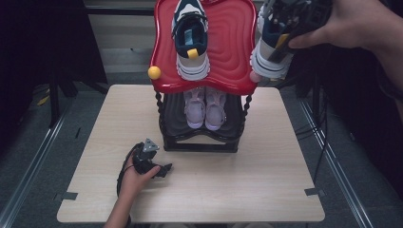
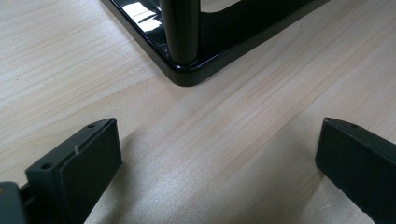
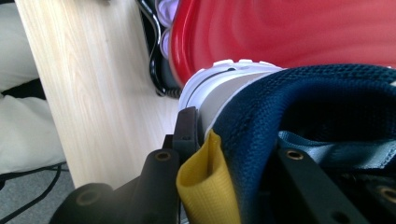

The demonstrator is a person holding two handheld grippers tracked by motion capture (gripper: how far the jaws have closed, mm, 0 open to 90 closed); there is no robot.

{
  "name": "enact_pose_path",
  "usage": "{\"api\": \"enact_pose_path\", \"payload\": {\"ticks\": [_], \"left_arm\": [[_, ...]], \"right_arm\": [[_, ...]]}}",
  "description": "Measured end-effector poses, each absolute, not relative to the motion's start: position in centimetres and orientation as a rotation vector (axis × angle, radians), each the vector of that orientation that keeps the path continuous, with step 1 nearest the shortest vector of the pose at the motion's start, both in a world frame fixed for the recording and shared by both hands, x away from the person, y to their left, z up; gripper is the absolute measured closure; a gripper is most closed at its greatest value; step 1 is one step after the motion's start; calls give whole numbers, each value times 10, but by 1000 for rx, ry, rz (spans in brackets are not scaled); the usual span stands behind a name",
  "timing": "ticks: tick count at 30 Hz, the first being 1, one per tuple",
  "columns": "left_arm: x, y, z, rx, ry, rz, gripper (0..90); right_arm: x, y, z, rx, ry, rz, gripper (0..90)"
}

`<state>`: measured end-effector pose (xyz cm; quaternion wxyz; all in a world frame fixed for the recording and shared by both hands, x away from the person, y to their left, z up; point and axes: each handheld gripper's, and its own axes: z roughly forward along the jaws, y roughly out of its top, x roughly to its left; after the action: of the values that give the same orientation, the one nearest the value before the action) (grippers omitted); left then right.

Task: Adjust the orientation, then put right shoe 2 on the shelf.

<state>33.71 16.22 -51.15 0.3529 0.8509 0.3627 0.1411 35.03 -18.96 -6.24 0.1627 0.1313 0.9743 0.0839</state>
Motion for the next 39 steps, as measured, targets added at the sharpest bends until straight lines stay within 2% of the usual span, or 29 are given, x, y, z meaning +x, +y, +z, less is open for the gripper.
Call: {"api": "enact_pose_path", "payload": {"ticks": [7, 20, 39], "left_arm": [[337, 162, -511, 2201, 938, 365, 0], [337, 162, -511, 2206, 935, 365, 0], [337, 163, -511, 2213, 930, 359, 0]], "right_arm": [[366, -162, -71, 293, 2772, 193, 706], [381, -136, -82, 191, 2744, 164, 705], [393, -120, -99, 106, 2757, 156, 704]]}}
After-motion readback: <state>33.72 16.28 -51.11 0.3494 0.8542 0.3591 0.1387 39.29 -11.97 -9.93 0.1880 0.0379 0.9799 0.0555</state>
